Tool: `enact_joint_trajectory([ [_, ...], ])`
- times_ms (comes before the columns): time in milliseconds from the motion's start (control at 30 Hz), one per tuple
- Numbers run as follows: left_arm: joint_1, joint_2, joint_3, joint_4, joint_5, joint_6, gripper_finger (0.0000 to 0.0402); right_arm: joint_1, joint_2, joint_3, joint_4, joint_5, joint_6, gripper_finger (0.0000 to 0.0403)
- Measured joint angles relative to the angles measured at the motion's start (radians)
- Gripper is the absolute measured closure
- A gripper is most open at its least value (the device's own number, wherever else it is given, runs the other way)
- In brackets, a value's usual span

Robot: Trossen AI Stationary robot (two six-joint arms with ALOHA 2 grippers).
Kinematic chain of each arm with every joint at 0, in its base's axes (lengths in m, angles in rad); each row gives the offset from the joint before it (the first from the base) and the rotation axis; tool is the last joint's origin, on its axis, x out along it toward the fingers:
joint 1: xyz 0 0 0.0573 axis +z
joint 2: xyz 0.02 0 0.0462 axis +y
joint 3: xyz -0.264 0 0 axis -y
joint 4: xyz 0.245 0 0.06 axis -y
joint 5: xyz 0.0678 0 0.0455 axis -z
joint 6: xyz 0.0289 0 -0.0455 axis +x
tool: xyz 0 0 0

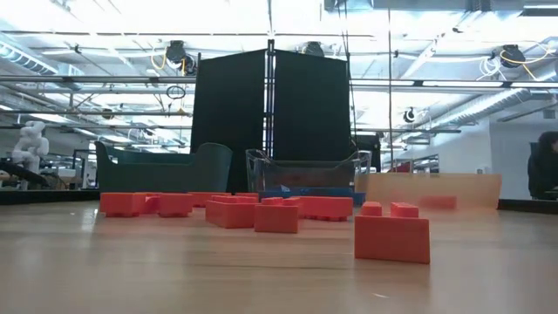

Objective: Sort blocks
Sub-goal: Adjust the orange game pieces

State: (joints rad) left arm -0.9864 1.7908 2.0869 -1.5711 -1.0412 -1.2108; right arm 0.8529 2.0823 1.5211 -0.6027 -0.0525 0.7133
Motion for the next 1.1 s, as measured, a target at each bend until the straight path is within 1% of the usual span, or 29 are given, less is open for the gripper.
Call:
enact_joint_trajectory([
  [133, -0.001, 0.0, 0.0, 0.0, 0.005, -0.011, 0.0103, 0.004, 0.045, 0.0, -0.051, -0.008, -0.06, 0.0403],
  [233, -0.001, 0.0, 0.0, 0.001, 0.007, -0.023, 0.0103, -0.031, 0.054, 0.003, -0.106, 0.0, -0.149, 0.0403],
  [333, -0.001, 0.0, 0.0, 0.0, 0.008, -0.038, 0.0103, -0.086, 0.056, 0.005, -0.138, -0.025, -0.268, 0.0403],
  [433, -0.001, 0.0, 0.0, 0.0, 0.008, -0.033, 0.0103, -0.161, 0.056, 0.004, -0.191, -0.04, -0.393, 0.0403],
  [567, -0.001, 0.0, 0.0, 0.0, 0.008, -0.032, 0.0103, -0.279, 0.055, 0.003, -0.223, -0.02, -0.537, 0.0403],
  [733, -0.001, 0.0, 0.0, 0.0, 0.008, -0.006, 0.0103, -0.435, 0.055, 0.001, -0.206, 0.009, -0.664, 0.0403],
  [867, 0.001, 0.0, 0.0, 0.0, 0.006, 0.044, 0.0103, -0.533, 0.057, -0.001, -0.141, 0.014, -0.72, 0.0403],
  [933, 0.007, 0.0, 0.0, 0.0, 0.001, 0.069, 0.0103, -0.577, 0.058, 0.001, -0.093, 0.039, -0.725, 0.0403],
  [1033, 0.017, 0.0, 0.0, 0.0, 0.0, 0.092, 0.0103, -0.626, 0.062, 0.026, -0.081, 0.16, -0.723, 0.0403],
  [1100, 0.02, 0.0, 0.0, 0.0, -0.001, 0.106, 0.0103, -0.645, 0.046, 0.051, -0.108, 0.216, -0.718, 0.0403],
])
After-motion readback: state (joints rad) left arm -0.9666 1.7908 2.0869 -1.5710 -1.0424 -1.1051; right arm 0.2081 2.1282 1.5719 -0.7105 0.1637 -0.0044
